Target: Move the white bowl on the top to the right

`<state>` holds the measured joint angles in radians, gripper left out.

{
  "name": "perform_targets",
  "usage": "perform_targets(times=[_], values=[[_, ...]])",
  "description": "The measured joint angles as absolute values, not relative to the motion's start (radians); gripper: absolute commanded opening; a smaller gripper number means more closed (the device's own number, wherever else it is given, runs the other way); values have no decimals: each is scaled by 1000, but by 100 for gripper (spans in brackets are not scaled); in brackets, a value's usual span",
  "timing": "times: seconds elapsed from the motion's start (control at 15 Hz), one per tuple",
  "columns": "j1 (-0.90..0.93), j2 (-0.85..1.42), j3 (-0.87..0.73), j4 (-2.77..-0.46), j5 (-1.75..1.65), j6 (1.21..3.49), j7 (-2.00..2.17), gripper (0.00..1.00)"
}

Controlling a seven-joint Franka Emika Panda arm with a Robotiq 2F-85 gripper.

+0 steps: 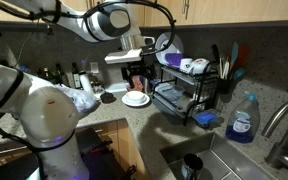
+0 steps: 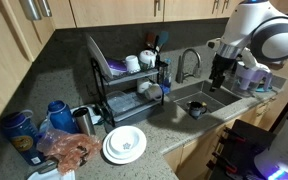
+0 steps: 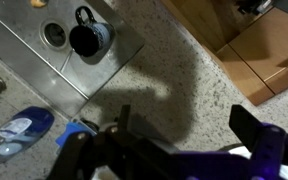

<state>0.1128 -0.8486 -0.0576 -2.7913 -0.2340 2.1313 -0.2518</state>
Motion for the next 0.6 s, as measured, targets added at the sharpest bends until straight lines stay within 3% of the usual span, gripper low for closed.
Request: perform_targets(times=[0.6], values=[[216,-723,96,-2769,-99,2200,-139,100]])
